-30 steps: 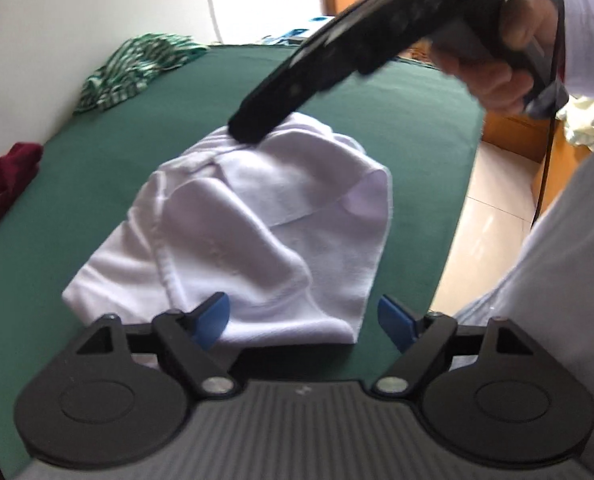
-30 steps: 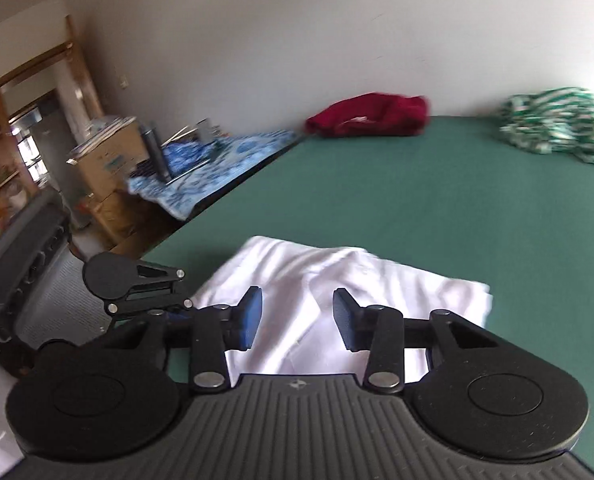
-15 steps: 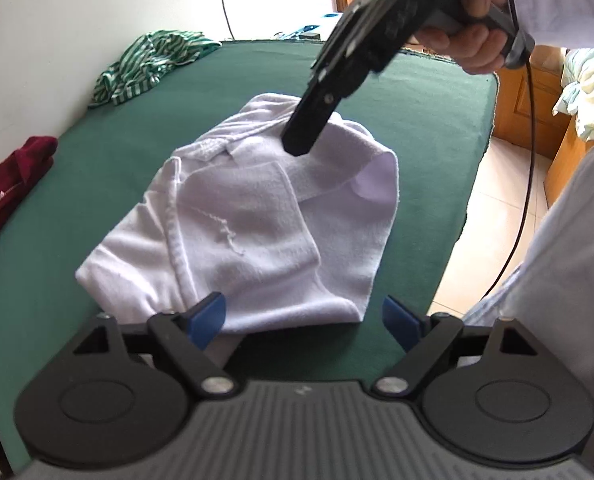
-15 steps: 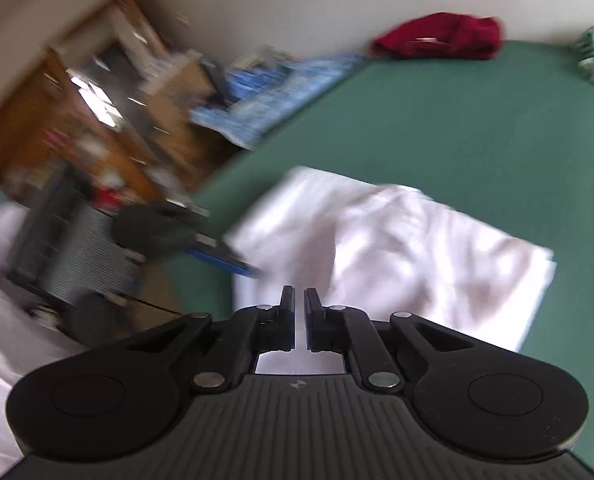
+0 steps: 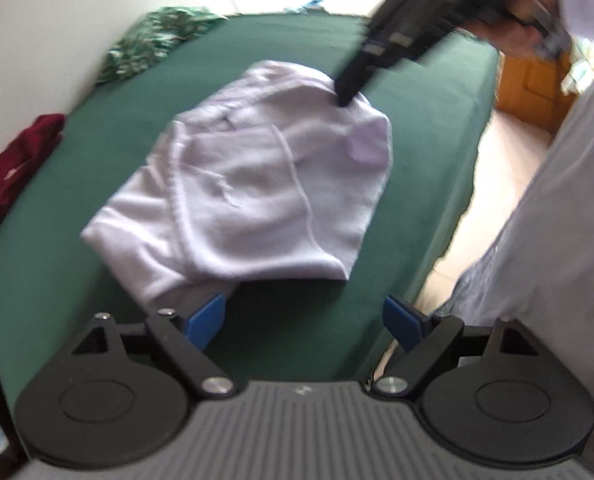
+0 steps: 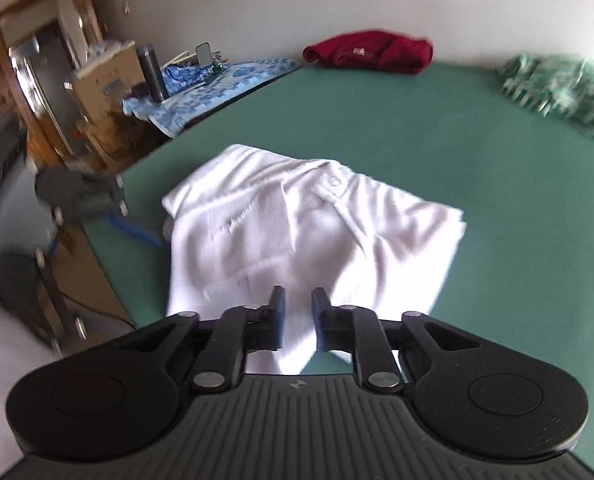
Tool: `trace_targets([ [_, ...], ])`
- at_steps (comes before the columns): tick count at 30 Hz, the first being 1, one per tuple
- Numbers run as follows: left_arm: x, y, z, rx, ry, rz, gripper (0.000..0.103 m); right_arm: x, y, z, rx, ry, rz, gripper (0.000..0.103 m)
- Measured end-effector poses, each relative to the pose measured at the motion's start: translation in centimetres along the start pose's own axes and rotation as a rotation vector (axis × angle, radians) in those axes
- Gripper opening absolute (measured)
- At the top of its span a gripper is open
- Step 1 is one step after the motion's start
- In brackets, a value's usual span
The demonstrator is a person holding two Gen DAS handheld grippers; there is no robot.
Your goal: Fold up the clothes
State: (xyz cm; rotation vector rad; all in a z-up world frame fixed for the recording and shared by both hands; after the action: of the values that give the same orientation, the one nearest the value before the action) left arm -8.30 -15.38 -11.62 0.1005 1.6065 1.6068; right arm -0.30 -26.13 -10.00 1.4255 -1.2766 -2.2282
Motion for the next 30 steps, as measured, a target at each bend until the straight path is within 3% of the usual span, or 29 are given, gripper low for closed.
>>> trace_targets([
  [2,-0.1,0.7,0.1,-0.021,0.030,-0.016,0.092,0.5,0.0,0.7,-0.002,0.034,-0.027,0.039],
  [5,-0.6,-0.3,-0.2,-0.062,-0.011,-0.005,0.092,0.8,-1.3,1.2,0.020,0.099,-0.023,0.042],
  [6,-0.8,-0.7,-0.4,-0.075,-0.027,0.000,0.092,1.0,-2.1,1.2,0.047,0.130,-0.001,0.039],
  [8,-0.4,-0.9,-0.6,-0.089,-0.041,0.024,0.090,2.1,-2.6,0.6,0.104,0.155,0.070,0.007],
  [9,-0.1,-0.9,-0.7,-0.095,-0.047,0.038,0.090,2.7,-2.6,0.4,0.112,0.145,0.104,0.004],
  [12,0.6,-0.1,-1.5,-0.100,-0.049,0.044,0.093,3.5,-1.0,0.3,0.060,0.057,0.093,0.008],
  [14,0.8,0.1,-2.1,-0.100,-0.046,0.043,0.095,3.5,-0.3,-0.3,0.055,0.002,0.062,0.025],
  [15,0.7,0.0,-2.3,-0.092,-0.035,0.042,0.095,3.5,0.1,-0.6,0.052,-0.025,0.047,0.028],
  [18,0.2,-0.2,-2.4,0.010,0.102,0.018,0.095,3.3,-0.3,-1.6,-0.023,-0.194,0.022,0.035],
  [21,0.4,-0.5,-1.4,0.134,0.375,-0.020,0.089,3.8,-0.8,-1.6,-0.092,-0.299,0.021,0.037],
  [26,1.7,-1.0,1.2,0.194,0.791,-0.114,0.086,4.3,-1.6,-1.7,-0.100,-0.365,0.005,0.037],
  [27,1.6,-1.1,1.3,0.228,0.841,-0.130,0.085,4.4,-1.8,-1.6,-0.106,-0.373,0.005,0.035],
  [30,1.0,-1.5,0.8,0.225,0.820,-0.163,0.080,4.6,-1.9,-0.9,-0.128,-0.347,0.019,0.018],
])
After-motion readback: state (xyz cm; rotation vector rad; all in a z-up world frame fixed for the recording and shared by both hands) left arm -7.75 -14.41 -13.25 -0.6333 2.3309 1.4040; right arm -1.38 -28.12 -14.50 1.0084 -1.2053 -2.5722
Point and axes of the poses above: each gripper's, at about its wrist camera, not at the fingertips, and y roughly against the way its jaws point, z to its left, x to its underside, the point moved 10 cm from there along -y, roughly the way its jaws point, and after that the axes turned 7 degrees about z, right-handed, at the moved point
